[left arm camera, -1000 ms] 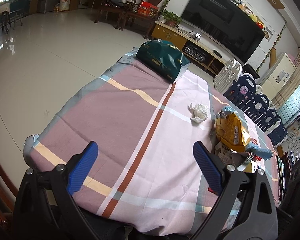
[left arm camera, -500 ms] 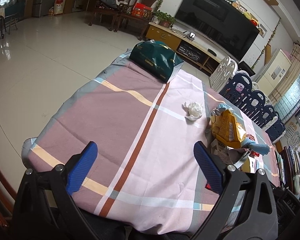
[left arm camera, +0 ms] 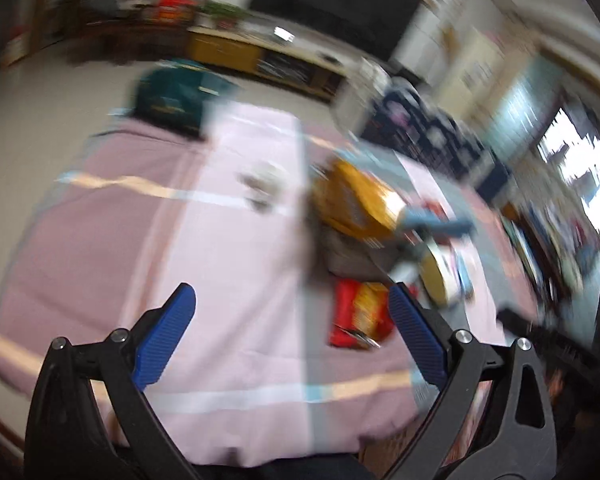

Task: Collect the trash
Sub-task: 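Grasp the white paper cup rim with the right tool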

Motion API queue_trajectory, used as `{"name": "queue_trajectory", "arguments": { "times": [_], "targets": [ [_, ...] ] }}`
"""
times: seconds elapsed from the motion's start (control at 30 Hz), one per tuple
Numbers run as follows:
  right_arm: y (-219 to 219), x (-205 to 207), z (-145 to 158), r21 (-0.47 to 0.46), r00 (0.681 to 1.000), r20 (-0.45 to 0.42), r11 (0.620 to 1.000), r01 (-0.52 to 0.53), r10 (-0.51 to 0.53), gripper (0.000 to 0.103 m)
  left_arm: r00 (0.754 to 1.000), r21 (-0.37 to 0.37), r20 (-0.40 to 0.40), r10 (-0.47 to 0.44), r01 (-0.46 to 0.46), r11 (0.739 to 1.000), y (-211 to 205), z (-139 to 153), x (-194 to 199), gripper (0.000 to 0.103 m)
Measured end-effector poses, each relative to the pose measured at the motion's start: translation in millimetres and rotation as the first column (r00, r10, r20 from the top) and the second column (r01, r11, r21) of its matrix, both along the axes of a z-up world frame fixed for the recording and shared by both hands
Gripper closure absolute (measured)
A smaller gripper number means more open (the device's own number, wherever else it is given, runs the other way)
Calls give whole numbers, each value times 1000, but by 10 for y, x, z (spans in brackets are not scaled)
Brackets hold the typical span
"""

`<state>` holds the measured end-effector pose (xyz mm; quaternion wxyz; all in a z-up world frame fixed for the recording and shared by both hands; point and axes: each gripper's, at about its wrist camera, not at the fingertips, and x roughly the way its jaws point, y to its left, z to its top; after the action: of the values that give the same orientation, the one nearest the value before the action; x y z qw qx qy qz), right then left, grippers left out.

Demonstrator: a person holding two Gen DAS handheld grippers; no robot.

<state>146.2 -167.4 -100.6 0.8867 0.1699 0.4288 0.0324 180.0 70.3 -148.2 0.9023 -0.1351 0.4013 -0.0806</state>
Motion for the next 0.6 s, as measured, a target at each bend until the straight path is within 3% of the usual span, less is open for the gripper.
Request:
{"name": "queue_trajectory", "arguments": {
  "times": [0.03, 0.1, 0.2, 0.37, 0.43, 0.53, 0.57, 0.6],
  "targets": [
    [-65, -9, 18, 8, 1000, 6, 1000, 12, -12, 45, 996, 34, -32, -81, 82, 996, -188, -34, 83, 7],
    [-208, 19, 30, 11, 999, 5, 999, 35, -35, 43, 958, 81, -122, -259, 269, 960, -614, -132, 278, 7],
    [-373, 142, -13, -9, 998, -26, 998, 63, -64, 41, 911, 103, -228, -343, 373, 922, -940, -266, 497, 7],
    [-377, 479, -184, -84, 998, -57, 996, 35, -40, 28, 900, 52, -291, -324, 353, 934, -992, -379, 703, 7],
    [-342, 673, -322, -98, 996, -86, 995, 28, -37, 27, 896, 24, -304, -323, 346, 938, -983, -411, 745, 12],
    [-243, 905, -496, -146, 991, -126, 989, 33, -52, 27, 889, 15, -342, -305, 330, 944, -955, -506, 806, 34],
    [-177, 954, -529, -189, 990, -129, 982, 30, -55, 27, 888, 12, -350, -297, 321, 947, -934, -530, 821, 48],
    [-97, 985, -552, -242, 990, -128, 970, 21, -53, 27, 889, 5, -352, -294, 316, 949, -907, -538, 797, 51]
  ]
}}
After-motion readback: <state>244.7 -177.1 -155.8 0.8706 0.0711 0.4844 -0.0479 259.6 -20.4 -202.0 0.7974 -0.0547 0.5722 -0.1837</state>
